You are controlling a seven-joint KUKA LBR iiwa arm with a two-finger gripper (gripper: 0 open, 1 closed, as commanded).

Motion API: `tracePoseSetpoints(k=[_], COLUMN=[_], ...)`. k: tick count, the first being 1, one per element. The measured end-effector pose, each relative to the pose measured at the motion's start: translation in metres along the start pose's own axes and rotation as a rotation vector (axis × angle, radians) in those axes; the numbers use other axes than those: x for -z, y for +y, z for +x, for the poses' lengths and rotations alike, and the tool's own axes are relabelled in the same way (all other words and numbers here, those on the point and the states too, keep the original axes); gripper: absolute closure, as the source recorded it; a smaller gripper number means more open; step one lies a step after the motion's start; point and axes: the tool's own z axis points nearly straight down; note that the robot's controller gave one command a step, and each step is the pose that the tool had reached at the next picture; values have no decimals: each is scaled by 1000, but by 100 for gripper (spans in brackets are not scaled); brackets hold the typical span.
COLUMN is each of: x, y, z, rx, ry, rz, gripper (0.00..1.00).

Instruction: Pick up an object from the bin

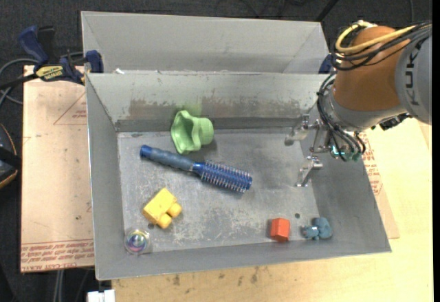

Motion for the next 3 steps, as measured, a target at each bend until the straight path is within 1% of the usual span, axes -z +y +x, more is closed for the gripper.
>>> tracePoseSetpoints(k=[1, 2, 3], x=[-78, -53, -54], y=[78, 138, 145], z=[5, -1, -4], rx=[282, 163, 33], ry=[-11, -11, -9], rz=[6, -1, 0], gripper=[0, 0, 0])
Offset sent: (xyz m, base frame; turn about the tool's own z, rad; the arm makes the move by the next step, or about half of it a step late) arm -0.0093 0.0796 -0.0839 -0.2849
